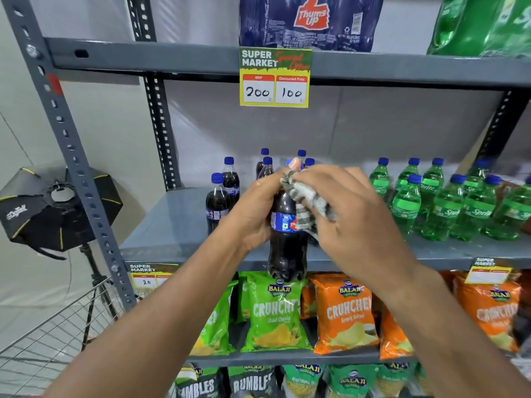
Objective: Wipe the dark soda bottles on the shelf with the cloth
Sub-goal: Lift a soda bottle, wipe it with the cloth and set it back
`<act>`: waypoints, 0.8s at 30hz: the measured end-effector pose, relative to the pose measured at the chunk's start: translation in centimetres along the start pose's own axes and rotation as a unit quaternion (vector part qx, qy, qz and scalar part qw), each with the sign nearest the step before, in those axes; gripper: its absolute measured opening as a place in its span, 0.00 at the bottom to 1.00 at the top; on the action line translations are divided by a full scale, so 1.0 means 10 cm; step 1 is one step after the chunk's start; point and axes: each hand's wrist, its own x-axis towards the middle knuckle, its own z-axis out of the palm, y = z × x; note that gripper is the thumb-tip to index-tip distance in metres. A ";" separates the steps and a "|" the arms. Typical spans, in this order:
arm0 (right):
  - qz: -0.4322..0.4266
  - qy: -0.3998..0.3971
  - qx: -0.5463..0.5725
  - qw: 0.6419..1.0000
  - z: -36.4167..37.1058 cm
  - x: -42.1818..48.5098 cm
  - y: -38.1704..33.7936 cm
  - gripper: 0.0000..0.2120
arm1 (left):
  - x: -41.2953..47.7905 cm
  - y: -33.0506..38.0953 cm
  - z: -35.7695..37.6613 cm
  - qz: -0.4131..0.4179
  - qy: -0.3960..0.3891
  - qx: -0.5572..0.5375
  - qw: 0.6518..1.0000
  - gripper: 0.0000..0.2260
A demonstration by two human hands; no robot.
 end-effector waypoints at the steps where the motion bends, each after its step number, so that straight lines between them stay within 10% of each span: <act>1: -0.009 -0.010 -0.009 1.000 0.01 0.01 -0.02 0.27 | -0.01 0.00 0.00 -0.005 -0.003 -0.016 1.000 0.17; 18: -0.118 -0.130 -0.053 0.983 0.19 -0.66 -0.20 0.28 | -0.03 0.00 -0.06 0.061 0.020 -0.039 0.997 0.14; 24: -0.084 -0.023 -0.022 0.996 0.22 -0.54 -0.08 0.24 | 0.00 -0.01 -0.02 0.074 0.025 -0.023 0.997 0.15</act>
